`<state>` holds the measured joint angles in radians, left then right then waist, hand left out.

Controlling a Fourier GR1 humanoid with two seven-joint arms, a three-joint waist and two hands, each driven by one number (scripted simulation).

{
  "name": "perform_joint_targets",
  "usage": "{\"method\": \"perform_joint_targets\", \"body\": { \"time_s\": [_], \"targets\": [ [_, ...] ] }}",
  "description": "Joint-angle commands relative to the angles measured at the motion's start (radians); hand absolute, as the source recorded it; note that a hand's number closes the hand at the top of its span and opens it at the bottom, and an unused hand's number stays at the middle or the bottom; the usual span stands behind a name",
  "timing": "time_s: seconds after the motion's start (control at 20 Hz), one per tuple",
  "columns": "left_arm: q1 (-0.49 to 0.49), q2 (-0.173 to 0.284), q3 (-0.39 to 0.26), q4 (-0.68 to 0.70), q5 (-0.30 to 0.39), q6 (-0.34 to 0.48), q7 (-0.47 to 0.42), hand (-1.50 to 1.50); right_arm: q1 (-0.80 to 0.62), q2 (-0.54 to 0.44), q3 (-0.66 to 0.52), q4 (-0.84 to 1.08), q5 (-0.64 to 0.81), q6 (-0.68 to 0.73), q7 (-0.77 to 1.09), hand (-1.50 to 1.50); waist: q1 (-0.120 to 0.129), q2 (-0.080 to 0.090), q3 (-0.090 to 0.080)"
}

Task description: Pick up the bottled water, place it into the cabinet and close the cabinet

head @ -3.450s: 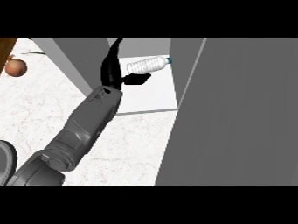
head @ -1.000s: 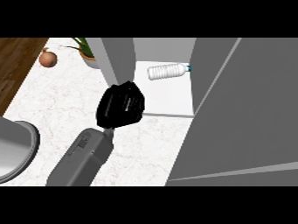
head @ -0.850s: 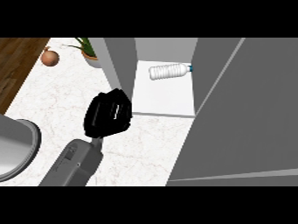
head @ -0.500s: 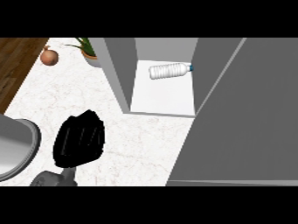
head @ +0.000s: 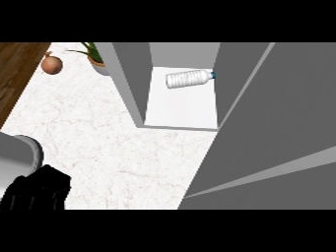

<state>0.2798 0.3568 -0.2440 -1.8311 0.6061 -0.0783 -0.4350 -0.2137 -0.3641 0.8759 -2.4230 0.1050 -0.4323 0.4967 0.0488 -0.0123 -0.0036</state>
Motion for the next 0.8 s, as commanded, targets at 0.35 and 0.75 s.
{"method": "perform_joint_targets", "body": {
  "time_s": [0.35,0.75],
  "targets": [
    [0.268,0.123,0.181,-0.2,0.147,-0.122,0.009,1.5,-0.436,0.359,-0.218,0.283,-0.032,-0.018,0.235,1.5,-0.017,0.012,0.002],
    [0.361,0.105,0.253,-0.17,0.144,-0.244,-0.04,1.5,-0.592,0.363,-0.395,0.596,-0.184,0.048,0.083,1.5,-0.023,0.013,0.003]
  ]
}}
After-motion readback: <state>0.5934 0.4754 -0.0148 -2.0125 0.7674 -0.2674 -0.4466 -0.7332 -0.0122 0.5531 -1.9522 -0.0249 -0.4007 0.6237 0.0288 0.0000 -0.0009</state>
